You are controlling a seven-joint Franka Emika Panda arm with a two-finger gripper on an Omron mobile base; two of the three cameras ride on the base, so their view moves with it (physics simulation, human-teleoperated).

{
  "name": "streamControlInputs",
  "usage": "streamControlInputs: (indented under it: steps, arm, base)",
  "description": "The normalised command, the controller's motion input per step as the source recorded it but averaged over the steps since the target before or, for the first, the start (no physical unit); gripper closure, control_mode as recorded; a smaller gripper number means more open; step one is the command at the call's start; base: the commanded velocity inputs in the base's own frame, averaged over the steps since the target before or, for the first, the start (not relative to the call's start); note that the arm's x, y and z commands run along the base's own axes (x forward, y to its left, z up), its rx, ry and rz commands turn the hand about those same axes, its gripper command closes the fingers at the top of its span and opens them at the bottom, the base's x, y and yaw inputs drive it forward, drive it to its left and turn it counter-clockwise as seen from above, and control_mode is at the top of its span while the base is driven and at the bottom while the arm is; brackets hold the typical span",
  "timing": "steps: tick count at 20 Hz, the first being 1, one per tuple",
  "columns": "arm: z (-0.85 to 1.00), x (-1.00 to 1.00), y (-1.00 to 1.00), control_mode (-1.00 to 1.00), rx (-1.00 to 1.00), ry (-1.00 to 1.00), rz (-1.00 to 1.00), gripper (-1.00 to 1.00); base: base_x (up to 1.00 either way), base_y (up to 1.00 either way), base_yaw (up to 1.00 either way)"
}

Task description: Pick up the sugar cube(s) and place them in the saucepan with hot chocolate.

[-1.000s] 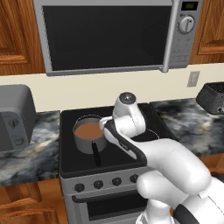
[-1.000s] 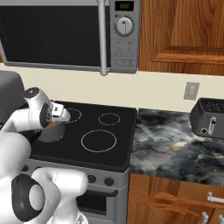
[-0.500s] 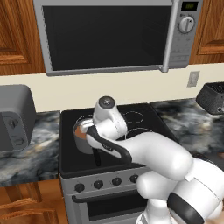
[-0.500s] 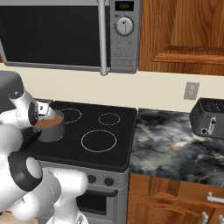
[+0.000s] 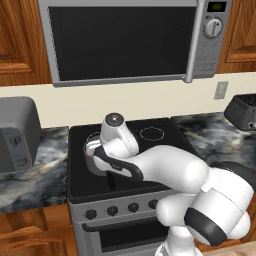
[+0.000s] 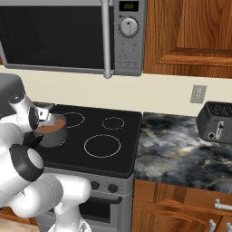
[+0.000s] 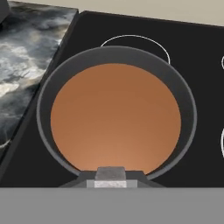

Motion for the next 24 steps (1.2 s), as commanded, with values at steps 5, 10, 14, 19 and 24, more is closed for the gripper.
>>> streamControlInputs:
  steps: [5, 10, 14, 19, 24]
  arm:
    - [0.0, 0.07, -0.09, -1.0, 0.0, 0.0, 0.0, 1.0]
    - [0.0, 0.09, 0.0, -1.0, 0.0, 0.0, 0.0, 1.0]
    - [0.0, 0.11, 0.0, -1.0, 0.0, 0.0, 0.0, 1.0]
    - [0.0, 0.21, 0.0, -1.0, 0.0, 0.0, 0.0, 1.0]
    - [0.0, 0.14, 0.0, -1.0, 0.0, 0.0, 0.0, 1.0]
  base:
    - [0.0, 0.0, 0.0]
    - [0.0, 0.0, 0.0]
    - [0.0, 0.0, 0.0]
    - [0.0, 0.0, 0.0]
    - [0.0, 0.0, 0.0]
